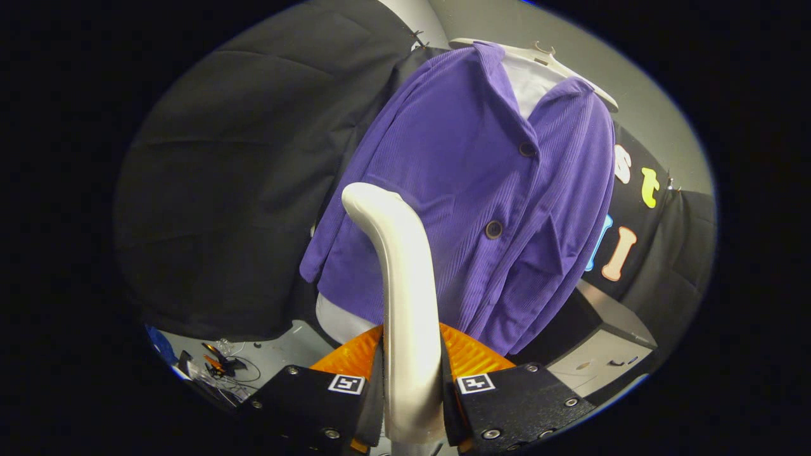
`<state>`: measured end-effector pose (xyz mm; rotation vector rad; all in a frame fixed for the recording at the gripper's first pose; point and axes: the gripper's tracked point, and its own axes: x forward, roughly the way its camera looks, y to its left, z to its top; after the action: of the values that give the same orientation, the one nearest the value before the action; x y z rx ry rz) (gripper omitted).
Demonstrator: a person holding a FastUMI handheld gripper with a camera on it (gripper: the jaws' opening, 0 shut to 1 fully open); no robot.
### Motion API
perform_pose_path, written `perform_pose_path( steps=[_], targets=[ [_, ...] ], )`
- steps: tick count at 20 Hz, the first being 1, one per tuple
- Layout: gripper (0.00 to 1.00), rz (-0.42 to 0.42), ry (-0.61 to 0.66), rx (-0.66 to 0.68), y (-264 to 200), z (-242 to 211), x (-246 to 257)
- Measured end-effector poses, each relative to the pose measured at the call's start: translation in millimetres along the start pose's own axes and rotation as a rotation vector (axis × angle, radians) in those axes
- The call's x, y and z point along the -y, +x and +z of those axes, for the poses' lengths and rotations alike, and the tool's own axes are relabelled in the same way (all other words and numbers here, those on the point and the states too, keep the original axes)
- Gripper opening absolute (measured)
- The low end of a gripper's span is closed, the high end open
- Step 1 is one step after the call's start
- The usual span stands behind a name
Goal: Iron the clothes twice with a garment steamer, once on the left side and once on the right side.
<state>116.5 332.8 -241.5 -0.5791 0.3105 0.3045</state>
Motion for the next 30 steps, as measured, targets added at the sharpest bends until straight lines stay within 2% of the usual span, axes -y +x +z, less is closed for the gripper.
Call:
perform_pose_path(
  steps=[3, 11, 17, 26, 28, 30],
  targets=[
    [0.39, 0.01, -0.015, -0.036, -0.4, -23.2, -1.0],
    [0.39, 0.039, 0.057, -0.16, -19.4, -80.2, 12.0],
    [0.39, 0.06, 0.159, -0.247, -51.9, -121.4, 41.3],
    [0.39, 0.016, 0.383, -0.196, -119.3, -102.5, 162.9],
    [0.39, 0.001, 0.421, -0.133, -132.3, -84.7, 196.6],
    [0.39, -0.031, 0.405, -0.067, -138.2, -64.6, 236.3]
  ],
)
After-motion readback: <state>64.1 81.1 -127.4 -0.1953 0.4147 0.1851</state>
